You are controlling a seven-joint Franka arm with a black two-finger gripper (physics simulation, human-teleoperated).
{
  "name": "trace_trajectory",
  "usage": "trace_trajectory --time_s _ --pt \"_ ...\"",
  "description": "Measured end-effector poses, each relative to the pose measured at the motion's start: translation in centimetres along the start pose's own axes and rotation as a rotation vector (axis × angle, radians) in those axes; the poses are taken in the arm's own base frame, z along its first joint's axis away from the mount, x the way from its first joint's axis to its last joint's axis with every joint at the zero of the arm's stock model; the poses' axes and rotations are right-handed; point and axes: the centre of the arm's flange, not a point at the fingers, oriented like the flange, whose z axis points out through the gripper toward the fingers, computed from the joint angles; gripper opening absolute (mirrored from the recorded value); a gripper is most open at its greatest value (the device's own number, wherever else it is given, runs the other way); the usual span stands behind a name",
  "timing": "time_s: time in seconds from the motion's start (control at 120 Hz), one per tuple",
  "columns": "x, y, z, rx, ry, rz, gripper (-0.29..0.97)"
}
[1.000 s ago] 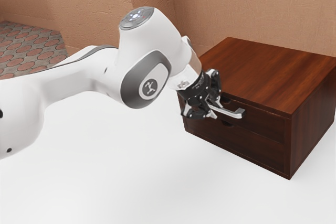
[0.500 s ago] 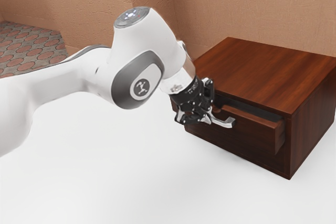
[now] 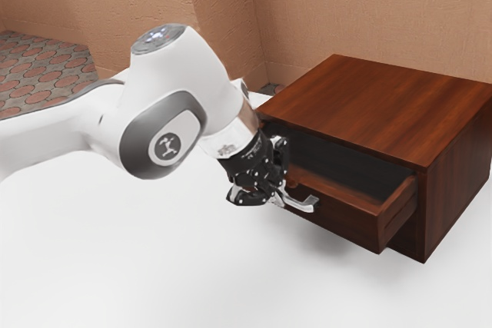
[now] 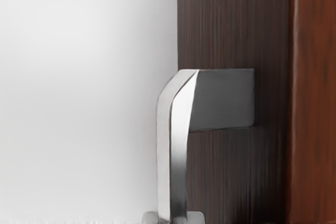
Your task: Pull the drawer handle with one arm to open the drawer
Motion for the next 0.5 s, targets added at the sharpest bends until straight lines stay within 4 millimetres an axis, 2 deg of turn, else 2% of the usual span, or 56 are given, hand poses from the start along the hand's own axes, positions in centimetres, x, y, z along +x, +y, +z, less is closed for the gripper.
trace_trajectory --time_s 0.5 --pt "0.2 -4.7 -2.0 0.008 -0.018 0.000 -0.11"
